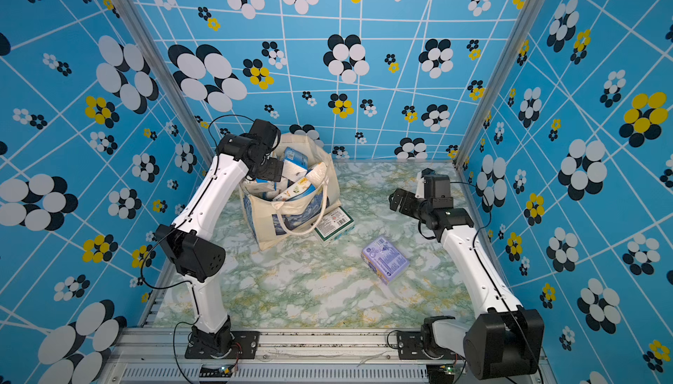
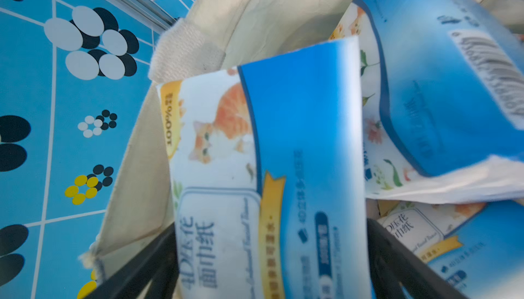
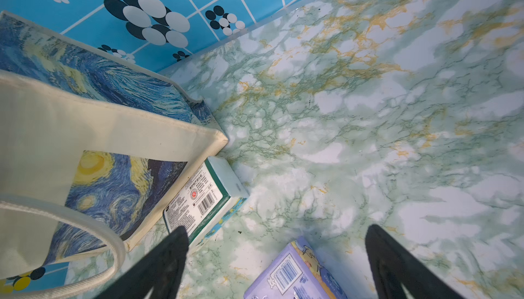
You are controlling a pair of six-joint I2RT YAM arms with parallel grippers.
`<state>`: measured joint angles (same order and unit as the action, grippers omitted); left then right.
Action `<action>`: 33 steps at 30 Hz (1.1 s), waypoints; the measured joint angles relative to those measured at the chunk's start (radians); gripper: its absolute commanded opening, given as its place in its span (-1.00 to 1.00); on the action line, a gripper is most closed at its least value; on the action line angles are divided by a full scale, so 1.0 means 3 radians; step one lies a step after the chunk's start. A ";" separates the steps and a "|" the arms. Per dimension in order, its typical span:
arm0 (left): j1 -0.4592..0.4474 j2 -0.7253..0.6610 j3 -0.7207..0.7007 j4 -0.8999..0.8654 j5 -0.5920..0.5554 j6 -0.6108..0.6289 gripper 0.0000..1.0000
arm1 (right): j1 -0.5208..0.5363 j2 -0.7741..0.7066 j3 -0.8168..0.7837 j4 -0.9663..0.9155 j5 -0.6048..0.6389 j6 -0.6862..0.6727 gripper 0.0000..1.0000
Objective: Put tissues into the canvas bag
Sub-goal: Place the pack of facial tissues in the canvas bag, then pick up the pack of facial tissues from the center of the board.
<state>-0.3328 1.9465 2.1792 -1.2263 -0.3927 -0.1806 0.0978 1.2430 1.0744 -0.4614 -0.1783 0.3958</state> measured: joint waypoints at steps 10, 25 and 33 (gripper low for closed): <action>-0.0080 -0.0841 -0.0801 0.0744 -0.0024 0.0039 0.98 | 0.0000 0.0000 0.0000 -0.0022 -0.0001 -0.0060 0.99; -0.0802 -0.2394 -0.2159 0.2160 0.0581 0.0348 0.94 | 0.0286 0.0025 0.0050 -0.0423 0.0121 -0.0262 0.98; -0.0912 -0.2825 -0.2907 0.2327 0.0453 0.0038 0.95 | 0.0553 0.0055 -0.0020 -0.0888 0.0169 -0.0483 0.99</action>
<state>-0.6064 1.0988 1.3071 -0.5282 -0.2569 -0.1692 0.2638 1.2594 1.0683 -0.7277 -0.1276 0.2508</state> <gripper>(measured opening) 0.973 0.991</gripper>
